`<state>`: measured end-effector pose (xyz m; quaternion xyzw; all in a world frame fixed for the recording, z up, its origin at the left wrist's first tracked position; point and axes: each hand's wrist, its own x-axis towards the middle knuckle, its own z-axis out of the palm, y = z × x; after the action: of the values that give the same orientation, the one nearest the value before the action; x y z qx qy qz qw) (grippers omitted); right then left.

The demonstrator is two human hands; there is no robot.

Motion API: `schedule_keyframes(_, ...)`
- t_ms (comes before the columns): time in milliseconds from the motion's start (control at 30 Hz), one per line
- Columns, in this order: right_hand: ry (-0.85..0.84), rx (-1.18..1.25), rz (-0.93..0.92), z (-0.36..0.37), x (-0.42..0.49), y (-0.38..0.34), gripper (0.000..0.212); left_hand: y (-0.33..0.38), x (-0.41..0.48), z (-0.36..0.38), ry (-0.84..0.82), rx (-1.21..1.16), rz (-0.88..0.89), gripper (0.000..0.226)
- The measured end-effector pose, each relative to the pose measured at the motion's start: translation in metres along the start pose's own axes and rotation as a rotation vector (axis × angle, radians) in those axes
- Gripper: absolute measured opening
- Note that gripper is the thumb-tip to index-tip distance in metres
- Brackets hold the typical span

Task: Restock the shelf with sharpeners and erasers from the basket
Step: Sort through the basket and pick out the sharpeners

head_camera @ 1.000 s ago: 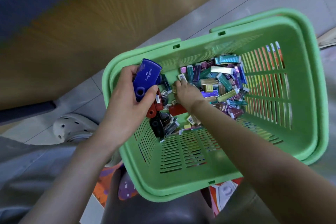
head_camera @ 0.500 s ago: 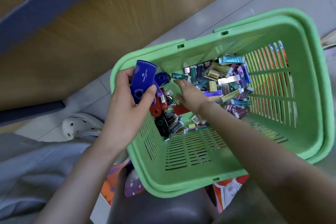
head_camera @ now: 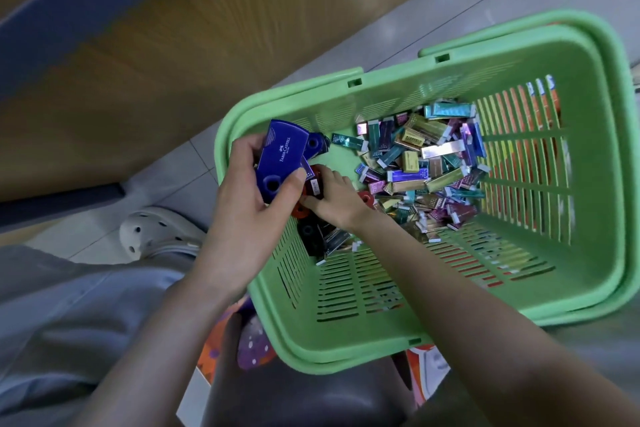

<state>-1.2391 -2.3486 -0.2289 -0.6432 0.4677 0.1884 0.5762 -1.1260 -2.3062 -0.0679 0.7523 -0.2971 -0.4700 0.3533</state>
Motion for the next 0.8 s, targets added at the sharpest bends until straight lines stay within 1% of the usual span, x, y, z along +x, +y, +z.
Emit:
schedule_keyframes(100, -0.065, -0.087, -0.016, 0.000, -0.006, 0.009, 0.058, 0.002, -0.004, 0.000, -0.005, 0.010, 0.000, 0.024)
schedule_keyframes(200, -0.256, -0.081, -0.003, -0.005, -0.017, 0.025, 0.059, 0.004, -0.006, 0.000, 0.000, 0.002, -0.002, 0.025)
schedule_keyframes(233, -0.270, -0.125, -0.033, -0.008, -0.020, 0.029, 0.058, 0.004, -0.007, 0.000, -0.001, -0.003, -0.002, 0.024)
schedule_keyframes(267, -0.208, -0.204, -0.091, -0.012, -0.021, 0.032, 0.053, 0.005, -0.007, 0.000, 0.000, -0.014, -0.002, 0.024)
schedule_keyframes(333, 0.024, -0.328, -0.247, -0.018, -0.014, 0.036, 0.038, 0.005, -0.006, 0.000, 0.011, -0.031, -0.002, 0.025)
schedule_keyframes(367, 0.085, -0.361, -0.307, -0.020, -0.008, 0.035, 0.041, 0.005, -0.005, 0.000, 0.015, -0.033, -0.003, 0.026)
schedule_keyframes(400, 0.082, -0.410, -0.340, -0.022, -0.001, 0.033, 0.053, 0.004, -0.004, -0.001, 0.019, -0.034, -0.004, 0.027)
schedule_keyframes(467, -0.039, -0.582, -0.339, -0.024, 0.011, 0.028, 0.075, 0.004, -0.002, -0.002, 0.023, -0.026, 0.002, 0.026)
schedule_keyframes(533, -0.096, -0.764, -0.318, -0.025, 0.018, 0.027, 0.083, 0.006, 0.000, -0.003, 0.023, -0.017, 0.007, 0.025)
schedule_keyframes(633, -0.065, -0.904, -0.272, -0.023, 0.019, 0.032, 0.080, 0.007, 0.002, -0.004, 0.029, -0.019, 0.001, 0.026)
schedule_keyframes(733, -0.079, -1.040, -0.243, -0.012, 0.016, 0.039, 0.064, 0.007, 0.003, -0.003, 0.027, -0.020, 0.006, 0.027)
schedule_keyframes(800, -0.103, -1.090, -0.235, -0.007, 0.012, 0.042, 0.057, 0.007, 0.003, -0.002, 0.024, -0.026, 0.005, 0.028)
